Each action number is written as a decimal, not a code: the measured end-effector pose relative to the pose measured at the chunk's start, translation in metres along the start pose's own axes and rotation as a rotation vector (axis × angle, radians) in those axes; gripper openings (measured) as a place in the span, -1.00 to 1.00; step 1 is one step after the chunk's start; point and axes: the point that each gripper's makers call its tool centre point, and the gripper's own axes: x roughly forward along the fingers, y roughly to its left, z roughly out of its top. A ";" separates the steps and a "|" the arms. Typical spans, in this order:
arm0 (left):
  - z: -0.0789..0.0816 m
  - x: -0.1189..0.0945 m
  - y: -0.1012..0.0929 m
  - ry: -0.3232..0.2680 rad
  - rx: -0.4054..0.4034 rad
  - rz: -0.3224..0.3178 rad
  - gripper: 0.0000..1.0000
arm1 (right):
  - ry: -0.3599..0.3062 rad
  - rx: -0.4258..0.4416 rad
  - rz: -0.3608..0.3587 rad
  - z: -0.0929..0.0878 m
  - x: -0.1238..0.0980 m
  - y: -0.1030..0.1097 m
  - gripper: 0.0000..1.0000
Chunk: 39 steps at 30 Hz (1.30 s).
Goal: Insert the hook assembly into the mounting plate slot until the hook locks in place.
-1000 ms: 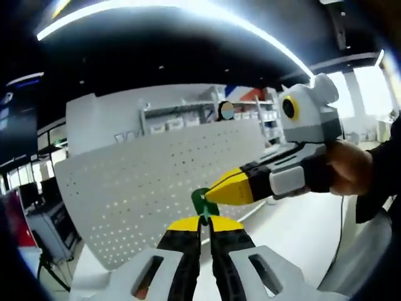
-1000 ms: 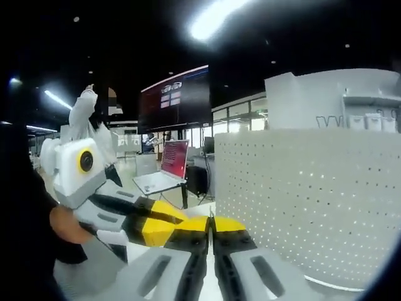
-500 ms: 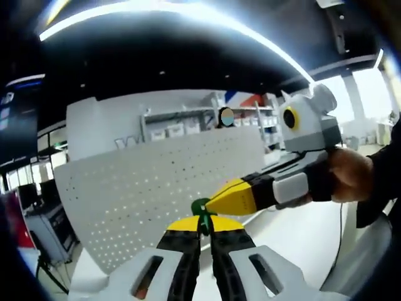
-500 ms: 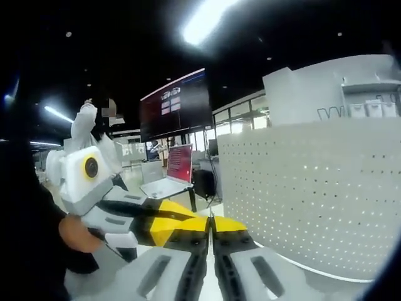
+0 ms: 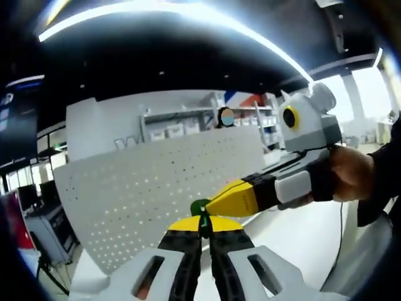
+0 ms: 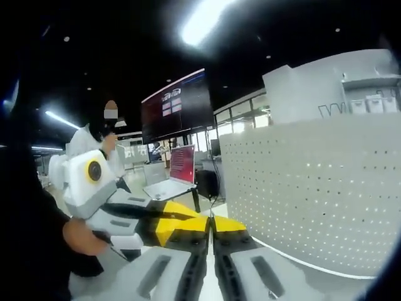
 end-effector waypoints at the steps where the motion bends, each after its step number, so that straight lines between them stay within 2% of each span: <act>1: 0.000 0.000 0.000 0.000 -0.008 -0.003 -0.94 | 0.002 -0.004 -0.001 0.000 0.000 0.000 -1.00; 15: 0.002 0.001 0.002 -0.006 -0.034 0.000 -0.96 | 0.016 -0.111 -0.022 0.004 0.000 0.002 -0.99; 19: 0.002 0.000 0.006 -0.002 -0.044 0.006 -0.96 | 0.015 -0.141 -0.049 0.007 -0.004 -0.003 -0.85; 22: 0.003 0.000 0.010 -0.001 -0.050 0.014 -0.96 | 0.015 -0.203 -0.088 0.011 -0.009 -0.008 -0.80; 30: 0.007 0.003 0.034 -0.011 -0.074 0.067 -0.96 | 0.014 -0.303 -0.178 0.019 -0.021 -0.021 -0.61; 39: 0.015 0.010 0.082 -0.026 -0.079 0.167 -0.96 | 0.008 -0.304 -0.246 0.027 -0.038 -0.036 -0.40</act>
